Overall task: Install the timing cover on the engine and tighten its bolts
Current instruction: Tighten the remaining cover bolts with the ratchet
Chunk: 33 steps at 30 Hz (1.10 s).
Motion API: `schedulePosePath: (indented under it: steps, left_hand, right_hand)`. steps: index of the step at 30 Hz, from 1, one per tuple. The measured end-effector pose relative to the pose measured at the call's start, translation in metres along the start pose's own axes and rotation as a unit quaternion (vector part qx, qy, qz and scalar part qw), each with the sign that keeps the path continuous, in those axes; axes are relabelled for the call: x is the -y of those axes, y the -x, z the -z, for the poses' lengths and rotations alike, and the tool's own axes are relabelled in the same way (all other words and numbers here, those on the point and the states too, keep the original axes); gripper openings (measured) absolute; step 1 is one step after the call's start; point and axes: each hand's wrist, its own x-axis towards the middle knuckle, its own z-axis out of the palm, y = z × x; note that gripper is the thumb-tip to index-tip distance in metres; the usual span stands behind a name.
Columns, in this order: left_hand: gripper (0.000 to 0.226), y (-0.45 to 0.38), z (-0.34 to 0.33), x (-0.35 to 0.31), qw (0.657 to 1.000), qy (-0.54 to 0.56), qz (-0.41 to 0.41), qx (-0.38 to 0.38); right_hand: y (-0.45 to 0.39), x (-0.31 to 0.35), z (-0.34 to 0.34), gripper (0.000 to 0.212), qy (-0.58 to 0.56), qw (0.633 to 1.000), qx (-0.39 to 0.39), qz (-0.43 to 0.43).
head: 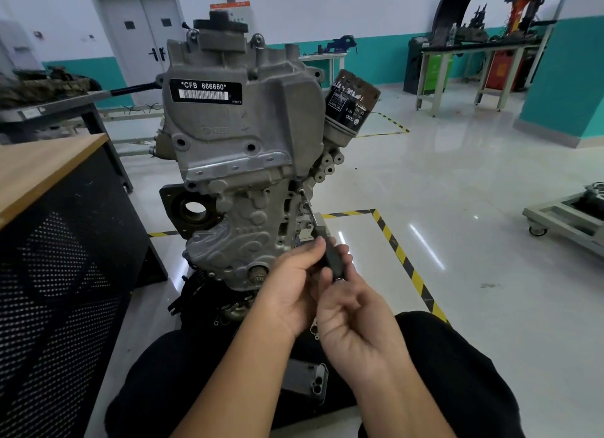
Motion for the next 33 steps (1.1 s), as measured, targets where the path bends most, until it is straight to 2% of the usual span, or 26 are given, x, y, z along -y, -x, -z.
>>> schedulePosePath:
  steps: [1,3,4,5,6,7,8,9,10,11,12,14,17,19,20,21,23,24,26,27,28,29,30,31,32,33]
  left_hand:
    - [0.021,0.0,0.002,-0.001,1.0,-0.013,-0.007,-0.006]
    - [0.023,0.001,0.002,-0.002,0.998,-0.057,-0.012,-0.024]
    - [0.024,0.002,0.001,-0.001,0.997,-0.071,-0.015,-0.029]
    - [0.025,0.003,-0.001,-0.001,0.996,-0.079,-0.017,-0.032]
    - [0.027,0.004,-0.003,-0.001,0.996,-0.081,-0.016,-0.033]
    - [0.03,0.005,-0.003,-0.002,0.997,-0.076,-0.011,-0.03]
    - [0.028,0.006,-0.005,-0.004,0.998,-0.066,-0.009,-0.022]
    - [0.02,0.006,-0.004,-0.005,0.998,-0.056,-0.016,-0.014]
    - [0.016,0.006,-0.003,-0.006,0.999,-0.047,-0.025,-0.008]
    - [0.024,0.004,0.0,-0.006,0.999,-0.04,-0.028,-0.012]
    - [0.031,0.005,0.001,-0.007,0.999,-0.043,-0.02,-0.014]
    - [0.029,0.008,-0.001,-0.008,0.999,-0.047,0.005,-0.009]
    - [0.033,0.011,-0.006,-0.01,0.999,0.018,0.041,0.0]
    - [0.038,0.008,-0.003,-0.007,0.999,0.022,0.04,-0.015]
    - [0.036,0.007,-0.002,-0.005,0.999,0.015,0.037,-0.027]
    - [0.033,0.006,-0.003,-0.003,0.999,0.011,0.032,-0.04]
    - [0.029,0.004,-0.007,-0.001,0.998,0.017,0.02,-0.055]
    - [0.027,0.003,-0.01,-0.001,0.998,0.023,0.011,-0.059]
    - [0.024,0.002,-0.01,-0.001,0.998,0.032,0.0,-0.06]
    - [0.024,0.002,-0.008,-0.001,0.998,0.031,0.008,-0.053]
    - [0.024,0.003,-0.006,-0.002,0.999,0.025,0.018,-0.037]
    - [0.024,0.003,-0.003,-0.002,0.999,0.013,0.02,-0.021]
    - [0.021,0.003,0.0,-0.003,1.0,0.0,0.012,-0.012]
    - [0.02,0.003,0.001,-0.003,1.0,-0.014,-0.001,-0.01]
    - [0.02,0.002,0.002,-0.004,0.999,-0.026,-0.013,-0.014]
    - [0.023,0.003,0.002,-0.005,0.999,-0.038,-0.019,-0.018]
  right_hand:
    - [-0.002,0.001,0.002,0.021,-0.047,0.999,0.002,-0.016]
    - [-0.006,-0.001,0.003,0.015,0.107,0.992,-0.027,0.059]
    - [-0.007,-0.002,0.001,0.009,0.2,0.968,-0.09,0.126]
    - [-0.008,-0.004,-0.001,0.008,0.28,0.935,-0.118,0.183]
    - [-0.01,-0.003,0.002,0.011,0.278,0.931,-0.124,0.203]
    - [-0.009,0.001,0.003,0.014,0.194,0.962,-0.099,0.164]
    - [-0.005,0.004,-0.001,0.018,0.056,0.995,-0.027,0.081]
    - [0.002,0.006,-0.006,0.025,-0.04,0.998,0.034,0.02]
    - [0.004,0.011,-0.006,0.028,-0.134,0.99,0.029,-0.036]
    - [0.005,0.012,-0.007,0.03,-0.131,0.99,0.016,-0.042]
    - [0.006,0.009,-0.008,0.033,-0.049,0.999,0.004,-0.001]
    - [0.001,0.008,-0.014,0.029,0.081,0.994,-0.038,0.061]
    - [0.002,0.003,-0.012,0.022,0.066,0.997,0.001,0.037]
    - [0.0,0.001,-0.008,0.021,0.089,0.995,-0.047,0.028]
    - [-0.001,-0.003,-0.004,0.018,0.155,0.984,-0.068,0.056]
    - [-0.004,-0.006,0.001,0.014,0.252,0.957,-0.091,0.109]
    - [-0.011,-0.008,0.007,0.012,0.421,0.858,-0.153,0.25]
    - [-0.014,-0.008,0.011,0.012,0.482,0.807,-0.153,0.305]
    - [-0.02,-0.008,0.014,0.015,0.535,0.763,-0.158,0.326]
    - [-0.017,-0.007,0.017,0.012,0.531,0.769,-0.155,0.322]
    - [-0.014,-0.006,0.017,0.004,0.485,0.816,-0.133,0.285]
    - [-0.008,-0.008,0.009,0.007,0.351,0.915,-0.087,0.178]
    - [-0.003,-0.007,0.002,0.014,0.165,0.983,-0.037,0.07]
    - [-0.002,-0.002,-0.001,0.019,0.035,0.999,-0.018,0.002]
    - [-0.001,-0.001,-0.002,0.021,0.004,1.0,-0.007,-0.021]
    - [-0.001,-0.001,-0.001,0.02,0.054,0.999,-0.001,-0.004]
